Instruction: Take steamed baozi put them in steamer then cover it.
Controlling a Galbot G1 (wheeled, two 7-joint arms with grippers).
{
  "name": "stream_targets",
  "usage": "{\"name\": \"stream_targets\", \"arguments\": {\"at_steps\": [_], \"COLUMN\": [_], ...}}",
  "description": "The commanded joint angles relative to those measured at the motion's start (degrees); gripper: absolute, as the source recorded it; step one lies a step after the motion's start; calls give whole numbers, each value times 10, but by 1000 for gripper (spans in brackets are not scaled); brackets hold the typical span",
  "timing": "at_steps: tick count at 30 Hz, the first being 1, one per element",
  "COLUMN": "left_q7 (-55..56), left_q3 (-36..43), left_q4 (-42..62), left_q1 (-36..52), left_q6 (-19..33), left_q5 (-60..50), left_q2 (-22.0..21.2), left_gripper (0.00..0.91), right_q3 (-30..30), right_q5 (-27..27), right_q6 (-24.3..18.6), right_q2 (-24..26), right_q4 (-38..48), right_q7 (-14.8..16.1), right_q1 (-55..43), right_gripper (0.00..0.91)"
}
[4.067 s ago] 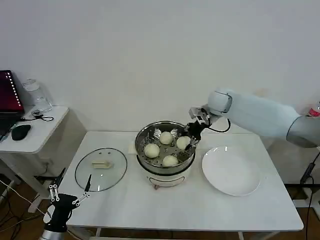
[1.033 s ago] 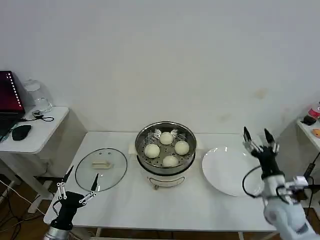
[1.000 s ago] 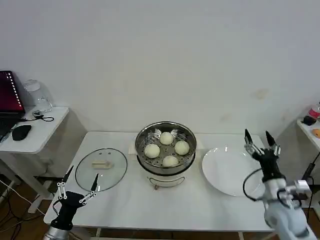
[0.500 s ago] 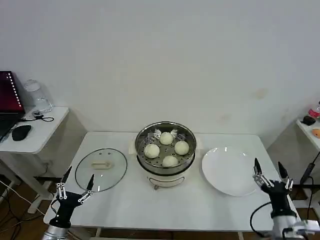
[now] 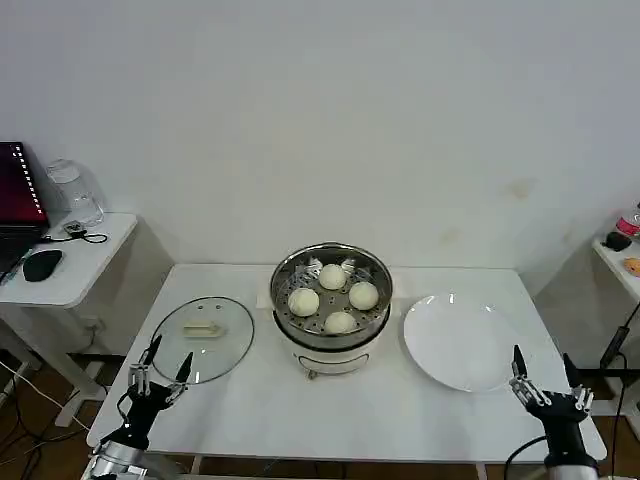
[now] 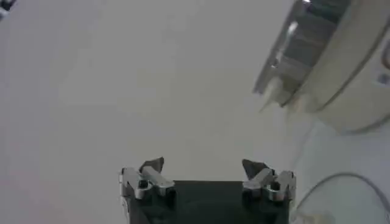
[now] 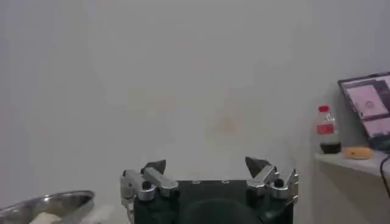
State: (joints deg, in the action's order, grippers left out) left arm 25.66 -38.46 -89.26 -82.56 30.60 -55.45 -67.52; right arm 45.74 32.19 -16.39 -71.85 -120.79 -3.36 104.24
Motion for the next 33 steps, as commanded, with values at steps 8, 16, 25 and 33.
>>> {"name": "stream_targets", "arguments": {"at_steps": [8, 16, 25, 33], "left_q7": [-6, -10, -20, -31], "left_q3": [83, 106, 106, 111], "left_q4": [99, 175, 206, 225], "left_q1": [106, 153, 195, 220], "left_q6": [-91, -134, -154, -164], "left_q5": [-90, -97, -83, -67], "left_q2": [24, 8, 10, 8], "left_gripper": [907, 907, 907, 907], "right_q3": [2, 12, 2, -16], "right_q5": [-32, -30, -34, -35], "right_q6": [-3, -4, -2, -2], "right_q2": [-28, -29, -34, -41], "right_q4": [4, 4, 6, 3], "right_q7": [7, 9, 11, 12], "right_q1": [21, 24, 21, 26], "right_gripper": [907, 907, 907, 907]}}
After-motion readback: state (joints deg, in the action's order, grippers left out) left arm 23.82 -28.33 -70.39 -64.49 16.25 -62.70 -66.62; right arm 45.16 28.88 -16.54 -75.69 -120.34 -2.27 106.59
